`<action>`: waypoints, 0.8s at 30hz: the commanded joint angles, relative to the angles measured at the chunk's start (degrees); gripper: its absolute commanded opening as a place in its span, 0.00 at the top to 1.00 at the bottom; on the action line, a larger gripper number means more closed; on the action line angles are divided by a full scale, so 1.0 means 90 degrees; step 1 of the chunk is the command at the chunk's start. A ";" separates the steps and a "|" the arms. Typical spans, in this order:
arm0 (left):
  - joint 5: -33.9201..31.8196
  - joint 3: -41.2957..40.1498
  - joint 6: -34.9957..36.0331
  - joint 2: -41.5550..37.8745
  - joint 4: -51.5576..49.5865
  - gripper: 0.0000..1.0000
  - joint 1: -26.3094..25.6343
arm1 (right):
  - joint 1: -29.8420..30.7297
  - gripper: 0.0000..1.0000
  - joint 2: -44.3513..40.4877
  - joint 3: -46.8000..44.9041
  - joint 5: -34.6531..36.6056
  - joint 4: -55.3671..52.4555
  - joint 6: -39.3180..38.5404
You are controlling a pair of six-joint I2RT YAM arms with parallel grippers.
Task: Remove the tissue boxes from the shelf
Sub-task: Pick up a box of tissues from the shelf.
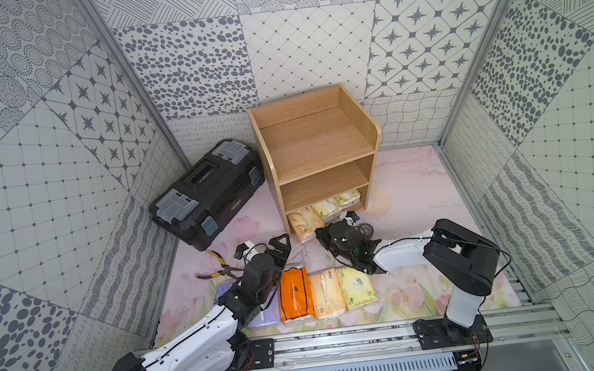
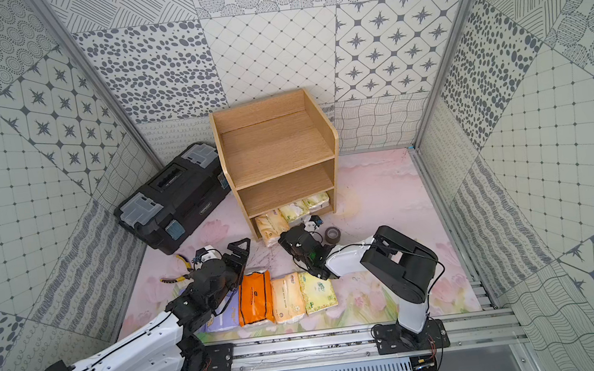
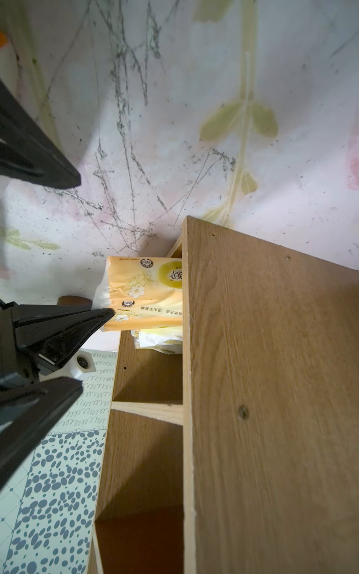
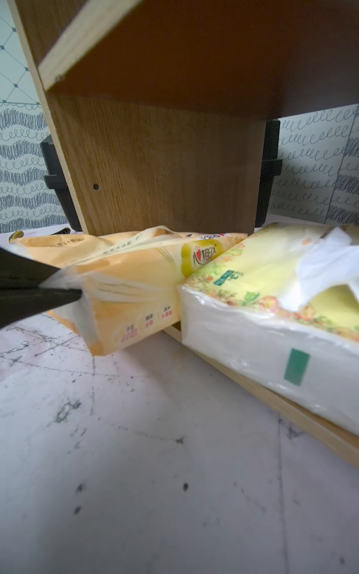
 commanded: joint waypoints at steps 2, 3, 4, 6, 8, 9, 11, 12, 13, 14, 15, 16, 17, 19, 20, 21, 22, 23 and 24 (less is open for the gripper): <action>0.0406 0.0054 -0.0394 0.0726 0.1444 0.02 0.0036 | 0.0038 1.00 -0.0333 -0.0138 0.0018 0.0394 0.0073; 0.0451 0.0081 -0.0440 0.0881 0.1563 0.02 0.0035 | 0.0035 1.00 -0.0360 -0.0160 0.0001 0.0402 0.0077; 0.0515 0.0112 -0.0499 0.1043 0.1681 0.03 0.0041 | 0.0042 1.00 -0.0386 -0.0189 -0.0013 0.0420 0.0094; 0.0616 0.0178 -0.0599 0.1328 0.1875 0.06 0.0038 | 0.0035 1.00 -0.0451 -0.0228 -0.0024 0.0462 0.0110; 0.0701 0.0239 -0.0716 0.1608 0.2065 0.08 0.0036 | 0.0035 1.00 -0.0512 -0.0272 -0.0024 0.0478 0.0128; 0.0740 0.0275 -0.0770 0.1754 0.2171 0.09 0.0035 | 0.0035 1.00 -0.0548 -0.0291 -0.0024 0.0477 0.0134; 0.0784 0.0334 -0.0840 0.1991 0.2341 0.11 0.0036 | 0.0040 1.00 -0.0607 -0.0330 -0.0033 0.0501 0.0163; 0.0810 0.0386 -0.0853 0.2109 0.2389 0.12 0.0035 | 0.0037 1.00 -0.0640 -0.0356 -0.0052 0.0512 0.0173; 0.0824 0.0437 -0.0865 0.2206 0.2449 0.12 0.0035 | 0.0036 1.00 -0.0668 -0.0387 -0.0076 0.0528 0.0199; 0.0851 0.0491 -0.0864 0.2295 0.2496 0.13 0.0036 | 0.0035 1.00 -0.0686 -0.0423 -0.0093 0.0542 0.0219; 0.0878 0.0554 -0.0866 0.2401 0.2547 0.13 0.0038 | 0.0040 1.00 -0.0708 -0.0467 -0.0110 0.0560 0.0250; 0.0906 0.0615 -0.0865 0.2493 0.2580 0.13 0.0037 | 0.0049 1.00 -0.0728 -0.0518 -0.0138 0.0591 0.0285; 0.0927 0.0674 -0.0863 0.2577 0.2623 0.14 0.0036 | 0.0044 1.00 -0.0739 -0.0562 -0.0149 0.0629 0.0312; 0.0971 0.0790 -0.0873 0.2765 0.2676 0.15 0.0046 | 0.0044 1.00 -0.0767 -0.0627 -0.0198 0.0698 0.0364; 0.0986 0.0835 -0.0889 0.2850 0.2710 0.16 0.0031 | 0.0044 1.00 -0.0778 -0.0651 -0.0225 0.0724 0.0381; 0.1005 0.0865 -0.0909 0.2935 0.2764 0.18 0.0036 | 0.0052 1.00 -0.0789 -0.0674 -0.0247 0.0760 0.0391; 0.1026 0.0899 -0.0941 0.3029 0.2809 0.20 0.0036 | 0.0054 1.00 -0.0804 -0.0690 -0.0275 0.0777 0.0396; 0.1044 0.0907 -0.0960 0.3094 0.2864 0.22 0.0035 | 0.0055 1.00 -0.0816 -0.0699 -0.0299 0.0785 0.0400; 0.1066 0.0935 -0.0979 0.3159 0.2897 0.25 0.0031 | 0.0064 1.00 -0.0825 -0.0710 -0.0321 0.0808 0.0411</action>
